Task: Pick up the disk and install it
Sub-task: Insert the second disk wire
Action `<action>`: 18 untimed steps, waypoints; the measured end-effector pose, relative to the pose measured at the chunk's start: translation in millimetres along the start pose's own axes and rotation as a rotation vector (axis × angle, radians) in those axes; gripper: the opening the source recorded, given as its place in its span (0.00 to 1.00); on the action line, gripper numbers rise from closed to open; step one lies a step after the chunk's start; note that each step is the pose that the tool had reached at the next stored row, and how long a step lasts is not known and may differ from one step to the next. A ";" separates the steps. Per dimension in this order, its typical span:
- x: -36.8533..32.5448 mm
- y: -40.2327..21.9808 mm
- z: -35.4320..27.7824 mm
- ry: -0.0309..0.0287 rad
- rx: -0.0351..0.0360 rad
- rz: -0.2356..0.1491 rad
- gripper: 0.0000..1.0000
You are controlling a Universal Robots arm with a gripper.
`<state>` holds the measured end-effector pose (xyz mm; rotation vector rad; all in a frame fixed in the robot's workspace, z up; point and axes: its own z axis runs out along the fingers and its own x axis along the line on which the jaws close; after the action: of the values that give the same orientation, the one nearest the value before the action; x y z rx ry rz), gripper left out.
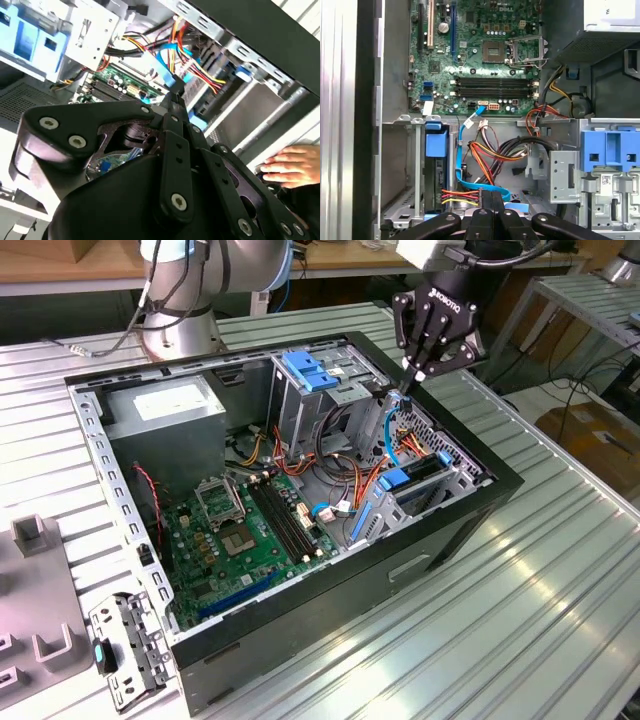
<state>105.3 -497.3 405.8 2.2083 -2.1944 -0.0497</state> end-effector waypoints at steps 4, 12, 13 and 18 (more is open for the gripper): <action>-27.7 -7.7 24.1 0.1194 -0.0070 0.005 0.30; -31.4 -8.7 30.6 0.1454 -0.0071 0.007 0.15; -31.7 -8.8 31.6 0.1487 -0.0072 0.007 0.11; -32.0 -9.2 35.9 0.1758 -0.0073 0.008 0.17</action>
<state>112.8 -465.2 369.7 2.1105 -2.1061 0.1313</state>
